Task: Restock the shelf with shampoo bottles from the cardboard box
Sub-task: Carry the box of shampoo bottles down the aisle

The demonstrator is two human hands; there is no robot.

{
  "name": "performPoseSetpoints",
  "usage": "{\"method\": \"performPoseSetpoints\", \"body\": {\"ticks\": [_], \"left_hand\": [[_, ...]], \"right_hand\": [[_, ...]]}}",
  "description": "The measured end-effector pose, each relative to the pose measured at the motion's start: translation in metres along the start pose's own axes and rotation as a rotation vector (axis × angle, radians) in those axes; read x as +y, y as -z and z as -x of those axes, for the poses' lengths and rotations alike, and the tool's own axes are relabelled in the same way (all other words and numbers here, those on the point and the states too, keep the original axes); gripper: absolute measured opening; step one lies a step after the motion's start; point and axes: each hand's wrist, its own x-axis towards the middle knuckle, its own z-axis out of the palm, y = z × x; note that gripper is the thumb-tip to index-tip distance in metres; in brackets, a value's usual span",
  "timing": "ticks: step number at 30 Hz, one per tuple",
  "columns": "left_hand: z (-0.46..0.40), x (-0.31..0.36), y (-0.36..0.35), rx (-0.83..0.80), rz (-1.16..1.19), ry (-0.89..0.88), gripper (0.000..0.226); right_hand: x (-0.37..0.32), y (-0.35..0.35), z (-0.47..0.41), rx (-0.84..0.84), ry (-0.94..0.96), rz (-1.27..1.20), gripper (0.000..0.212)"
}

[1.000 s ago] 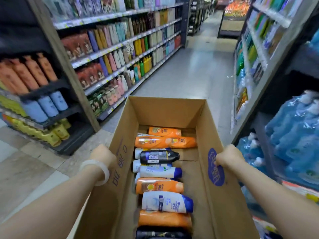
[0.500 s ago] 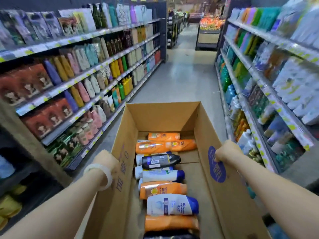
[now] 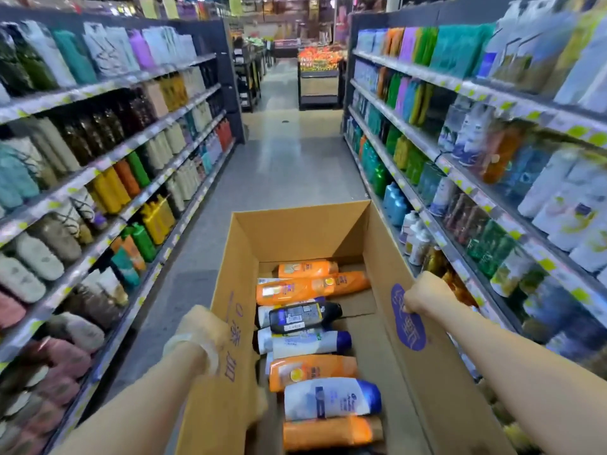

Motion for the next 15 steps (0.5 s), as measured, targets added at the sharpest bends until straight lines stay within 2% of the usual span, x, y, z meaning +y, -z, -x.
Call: {"method": "performPoseSetpoints", "body": {"ticks": [3, 11, 15], "left_hand": [[-0.077, 0.058, 0.004, -0.023, 0.051, 0.005, 0.026], [-0.314, 0.235, 0.004, -0.059, 0.043, -0.136, 0.015], [-0.428, 0.329, 0.005, -0.056, -0.014, -0.177, 0.017]], "right_hand": [[-0.048, 0.022, -0.079, 0.014, -0.040, 0.005, 0.026], [-0.170, 0.055, -0.312, 0.044, -0.154, -0.031, 0.031], [-0.218, 0.078, -0.421, 0.078, -0.184, -0.073, 0.025]]}}
